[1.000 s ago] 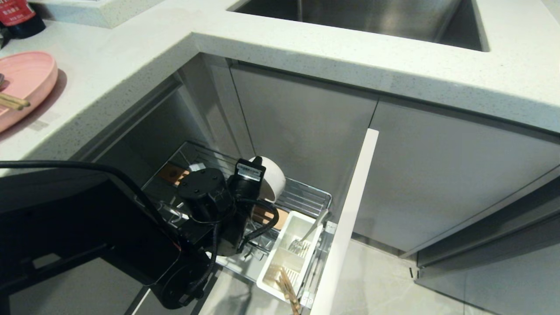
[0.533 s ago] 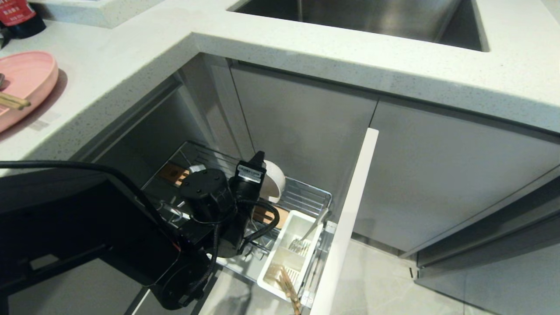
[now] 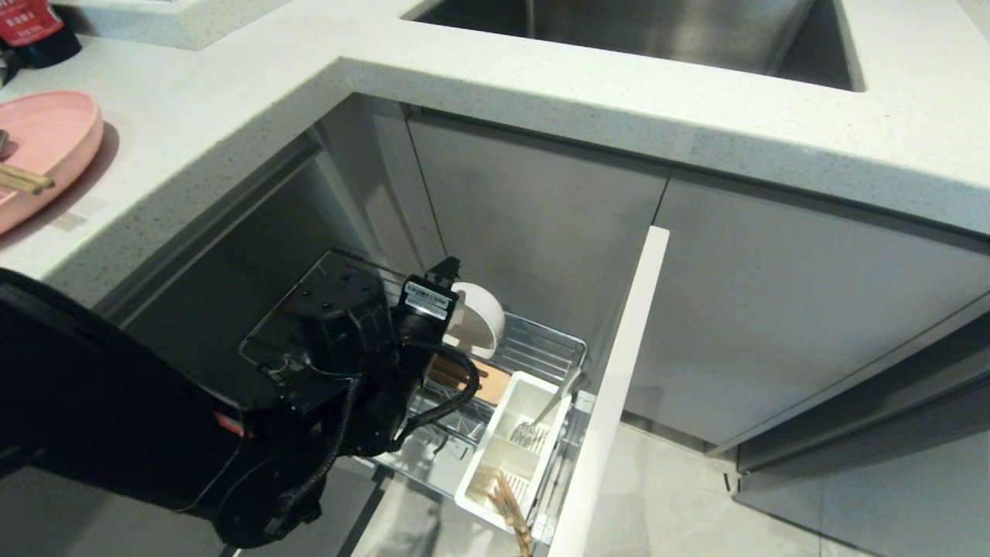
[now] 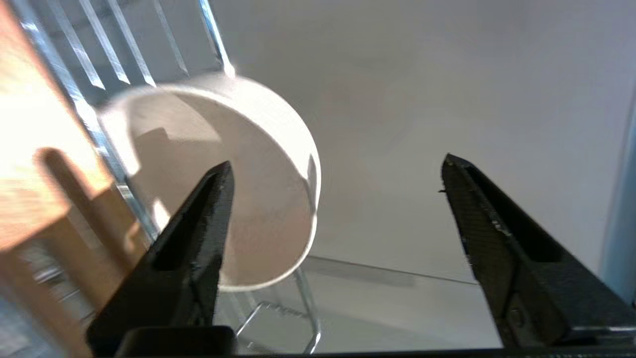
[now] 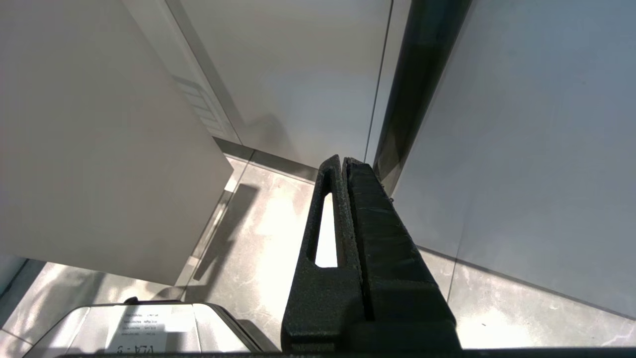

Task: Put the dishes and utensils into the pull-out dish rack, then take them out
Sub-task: Pick up the bowl and place it in the cupboard, then pick up the chopsticks and place it in the cupboard

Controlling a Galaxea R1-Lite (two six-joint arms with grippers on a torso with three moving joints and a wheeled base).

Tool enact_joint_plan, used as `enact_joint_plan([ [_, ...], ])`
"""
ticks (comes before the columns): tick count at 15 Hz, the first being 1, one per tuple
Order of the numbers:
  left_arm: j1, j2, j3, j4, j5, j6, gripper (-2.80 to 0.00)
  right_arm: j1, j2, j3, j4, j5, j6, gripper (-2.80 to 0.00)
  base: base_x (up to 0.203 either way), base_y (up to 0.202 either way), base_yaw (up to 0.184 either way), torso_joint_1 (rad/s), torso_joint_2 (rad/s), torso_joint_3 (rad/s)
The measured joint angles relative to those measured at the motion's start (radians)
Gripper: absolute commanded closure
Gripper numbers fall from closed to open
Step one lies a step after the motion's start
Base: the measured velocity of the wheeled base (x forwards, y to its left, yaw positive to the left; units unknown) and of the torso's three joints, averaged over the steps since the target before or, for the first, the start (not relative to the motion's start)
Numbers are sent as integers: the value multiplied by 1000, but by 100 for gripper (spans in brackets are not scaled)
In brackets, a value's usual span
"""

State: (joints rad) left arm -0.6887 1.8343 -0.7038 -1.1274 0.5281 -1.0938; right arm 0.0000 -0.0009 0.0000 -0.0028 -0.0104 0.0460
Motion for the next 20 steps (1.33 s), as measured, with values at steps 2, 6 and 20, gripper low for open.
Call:
enact_joint_plan([
  [2,-1,-86,-2,115,13,0,-280,0,0,0,0,0,0,0,0,0,0,0,0,0],
  [6,-8,-244,-9,280,30,8,0,0,0,0,0,0,0,0,0,0,0,0,0,0],
  [20,-80,-682,-87,421,-177,714,0,0,0,0,0,0,0,0,0,0,0,0,0,0],
])
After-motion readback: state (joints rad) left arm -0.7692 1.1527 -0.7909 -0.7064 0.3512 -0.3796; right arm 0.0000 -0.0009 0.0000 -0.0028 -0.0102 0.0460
